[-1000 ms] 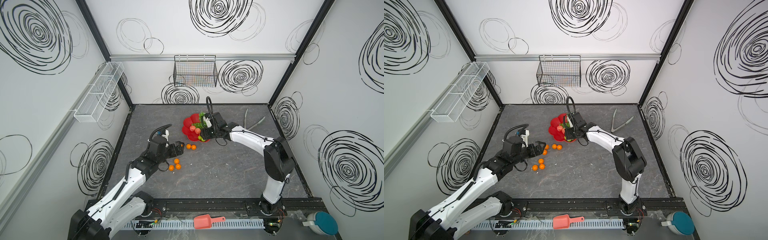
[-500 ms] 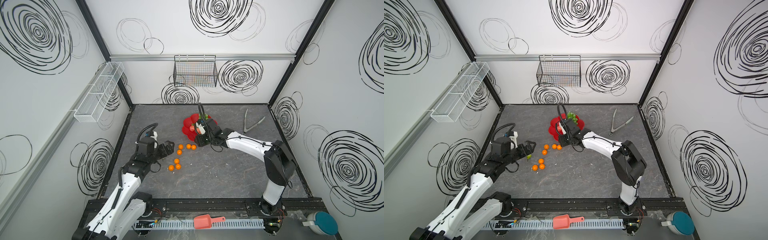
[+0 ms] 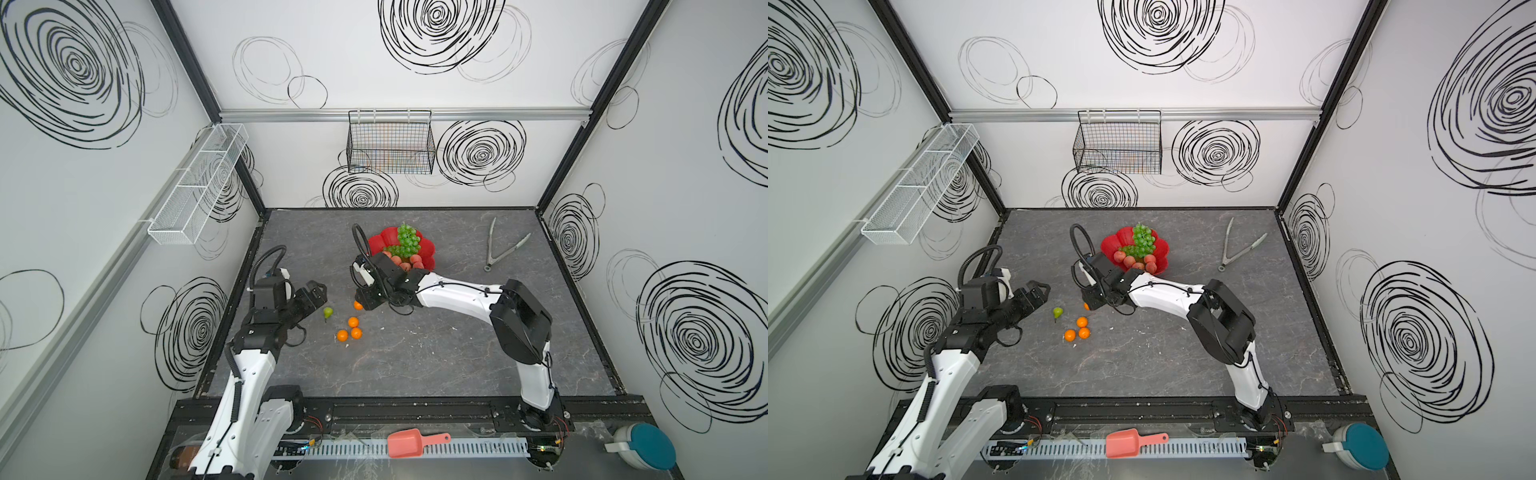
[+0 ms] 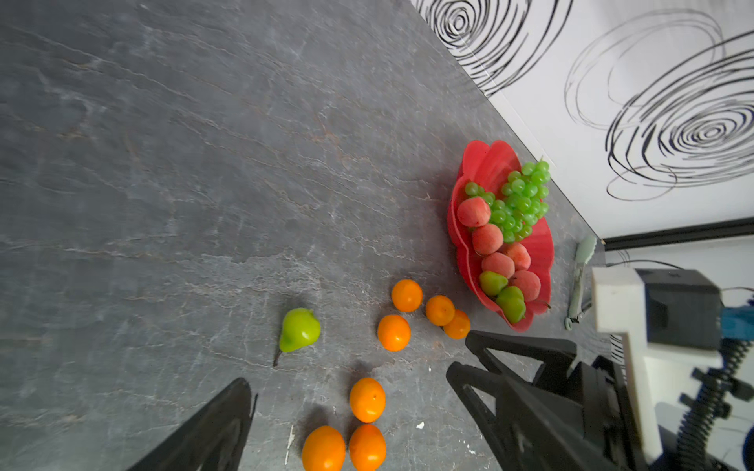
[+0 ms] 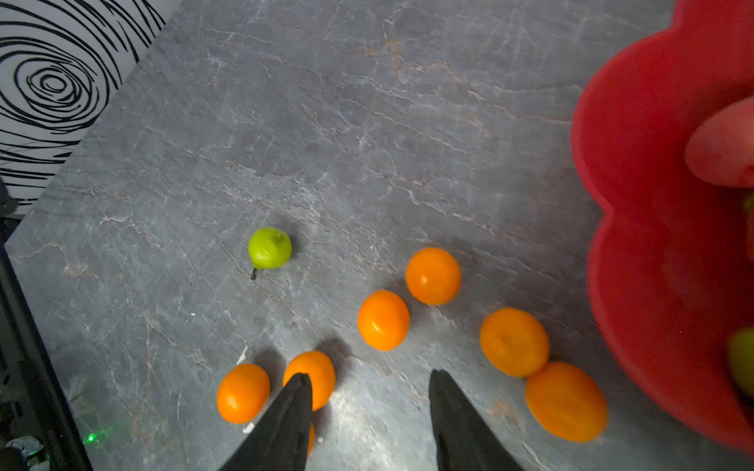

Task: Arrange fruit in a fruit bowl
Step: Place the fruit in the fruit bowl, then pick up the fruit from the middle-left of the table.

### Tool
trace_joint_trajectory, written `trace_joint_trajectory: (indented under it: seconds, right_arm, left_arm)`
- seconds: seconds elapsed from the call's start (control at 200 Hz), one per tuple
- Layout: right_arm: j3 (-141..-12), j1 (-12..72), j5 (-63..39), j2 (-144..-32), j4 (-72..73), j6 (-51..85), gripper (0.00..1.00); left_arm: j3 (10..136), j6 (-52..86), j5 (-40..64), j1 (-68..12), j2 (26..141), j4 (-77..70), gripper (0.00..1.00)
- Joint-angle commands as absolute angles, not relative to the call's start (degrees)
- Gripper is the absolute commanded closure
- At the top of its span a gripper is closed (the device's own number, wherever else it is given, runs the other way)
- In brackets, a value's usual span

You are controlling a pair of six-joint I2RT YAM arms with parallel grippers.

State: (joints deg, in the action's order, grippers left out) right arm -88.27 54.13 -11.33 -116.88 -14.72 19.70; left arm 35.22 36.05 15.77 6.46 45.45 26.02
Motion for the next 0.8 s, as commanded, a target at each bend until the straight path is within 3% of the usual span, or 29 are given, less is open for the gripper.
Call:
trace_joint_trajectory:
  seconds: [0.0, 0.39, 0.795]
  right_arm:
    - [-93.3, 55.5, -11.2, -120.0, -15.9, 20.3, 0.5]
    - [-108.6, 59.0, -10.3, -132.8, -18.6, 26.9, 0.5]
    - [-114.4, 59.1, -13.6, -139.4, -17.1, 28.3, 0.49]
  left_arm:
    - [35.8, 36.7, 16.8, 10.3, 44.3, 26.6, 0.04]
    - [37.3, 40.4, 15.1, 19.3, 45.7, 27.9, 0.04]
    - [37.3, 41.1, 16.7, 20.4, 46.8, 27.0, 0.04]
